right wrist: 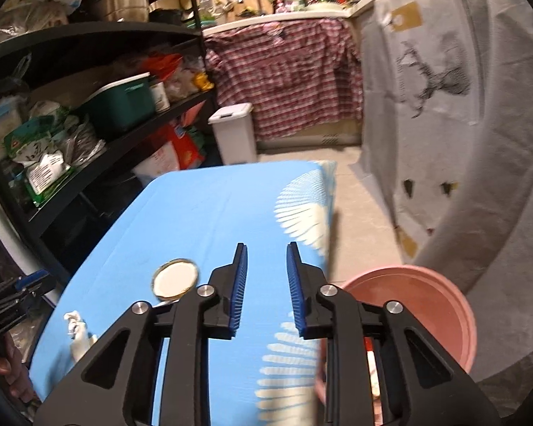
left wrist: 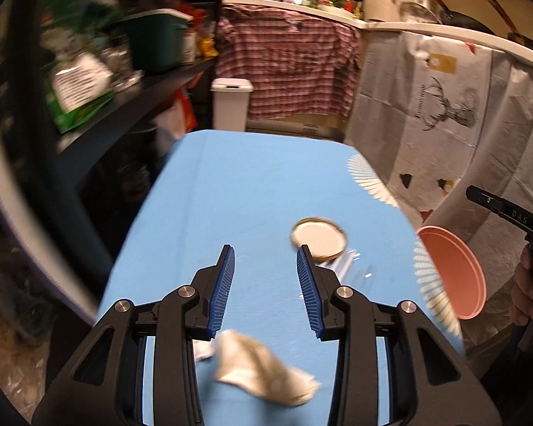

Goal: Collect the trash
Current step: 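Move both tools back over the gold jar lid on the table, then grasp the gold jar lid with right gripper while left gripper grasps the white tissue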

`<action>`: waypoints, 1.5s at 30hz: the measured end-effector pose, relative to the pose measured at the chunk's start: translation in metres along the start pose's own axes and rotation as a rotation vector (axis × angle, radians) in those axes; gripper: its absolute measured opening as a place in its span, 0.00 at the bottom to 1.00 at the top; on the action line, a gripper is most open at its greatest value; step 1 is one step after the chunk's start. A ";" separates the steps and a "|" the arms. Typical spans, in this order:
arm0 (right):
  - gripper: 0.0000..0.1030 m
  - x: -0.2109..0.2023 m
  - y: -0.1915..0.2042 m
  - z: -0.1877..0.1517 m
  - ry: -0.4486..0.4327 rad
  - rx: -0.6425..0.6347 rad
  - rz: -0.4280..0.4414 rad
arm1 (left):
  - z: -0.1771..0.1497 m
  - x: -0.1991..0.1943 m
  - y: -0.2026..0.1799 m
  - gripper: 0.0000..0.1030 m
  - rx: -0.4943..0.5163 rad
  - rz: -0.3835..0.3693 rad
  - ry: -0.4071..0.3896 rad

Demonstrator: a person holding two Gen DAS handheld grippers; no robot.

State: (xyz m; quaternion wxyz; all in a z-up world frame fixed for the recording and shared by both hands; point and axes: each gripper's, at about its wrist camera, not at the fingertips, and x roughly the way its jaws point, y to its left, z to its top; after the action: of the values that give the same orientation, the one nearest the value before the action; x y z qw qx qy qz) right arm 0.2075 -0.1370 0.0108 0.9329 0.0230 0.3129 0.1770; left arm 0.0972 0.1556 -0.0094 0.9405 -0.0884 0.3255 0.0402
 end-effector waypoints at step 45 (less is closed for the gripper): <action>0.04 0.146 0.076 -0.034 0.247 -0.059 0.077 | -0.038 0.052 0.054 0.06 0.029 0.038 0.129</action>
State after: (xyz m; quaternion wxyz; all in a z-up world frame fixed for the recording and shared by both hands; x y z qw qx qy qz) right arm 0.2719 -0.0182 -0.0885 0.8800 -0.0147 0.4191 0.2231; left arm 0.1077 0.2024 -0.0784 0.9178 -0.0710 0.3878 0.0475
